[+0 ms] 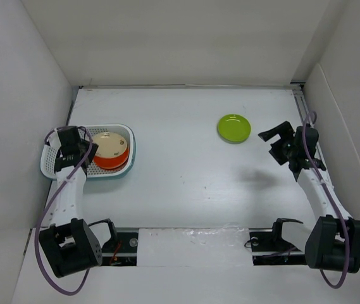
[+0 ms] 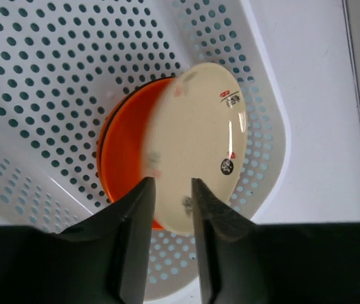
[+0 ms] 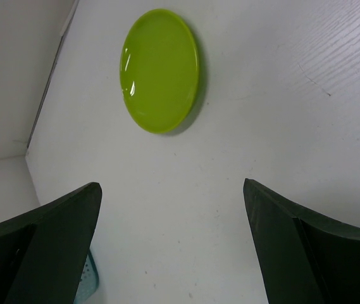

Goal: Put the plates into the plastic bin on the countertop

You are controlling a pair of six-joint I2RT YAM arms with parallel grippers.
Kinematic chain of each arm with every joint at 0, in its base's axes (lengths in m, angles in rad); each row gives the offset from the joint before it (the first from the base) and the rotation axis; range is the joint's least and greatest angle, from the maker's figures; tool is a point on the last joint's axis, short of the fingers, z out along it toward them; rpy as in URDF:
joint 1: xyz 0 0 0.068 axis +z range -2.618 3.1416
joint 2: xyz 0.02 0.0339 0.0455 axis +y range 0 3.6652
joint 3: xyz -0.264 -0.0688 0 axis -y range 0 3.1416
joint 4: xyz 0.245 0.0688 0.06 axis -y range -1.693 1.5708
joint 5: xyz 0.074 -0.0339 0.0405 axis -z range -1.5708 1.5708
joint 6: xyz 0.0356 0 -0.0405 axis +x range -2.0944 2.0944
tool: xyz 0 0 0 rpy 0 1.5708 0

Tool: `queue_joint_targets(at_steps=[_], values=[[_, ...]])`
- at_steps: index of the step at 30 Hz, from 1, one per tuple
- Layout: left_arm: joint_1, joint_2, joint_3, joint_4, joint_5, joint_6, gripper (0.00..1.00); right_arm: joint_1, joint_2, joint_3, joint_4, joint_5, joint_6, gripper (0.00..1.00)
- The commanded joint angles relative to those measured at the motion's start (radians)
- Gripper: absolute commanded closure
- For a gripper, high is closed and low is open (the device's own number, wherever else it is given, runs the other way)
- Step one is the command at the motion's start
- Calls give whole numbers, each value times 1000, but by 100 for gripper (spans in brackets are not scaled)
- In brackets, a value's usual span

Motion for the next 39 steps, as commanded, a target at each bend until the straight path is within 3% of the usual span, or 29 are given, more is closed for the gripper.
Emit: queue_joint_targets(at_steps=[1,4,7,11,19,22,28,34,35,39], values=[[5,-2,-16,27,-11,17,72,-9,8,4,71,-6,10,0],[5,-23,-25,39,-2,17,47,-9,8,15,71,-6,10,0],[5,-77,-16,40,7,44,32,-9,20,15,85,4,10,0],[-25,-147,45,30,47,92,1,-9,135,15,143,-28,10,0],[-37,-28,160,104,396,230,1,11,428,133,230,-97,10,12],[-50,15,160,131,430,239,1,21,543,205,250,-117,10,19],[-266,75,183,147,342,192,1,31,730,331,250,-135,10,33],[-450,129,188,208,283,139,1,41,795,408,217,-161,20,50],[-470,139,197,208,274,139,1,41,795,423,217,-161,20,58],[-563,188,254,219,247,119,1,60,830,489,123,-137,11,75]])
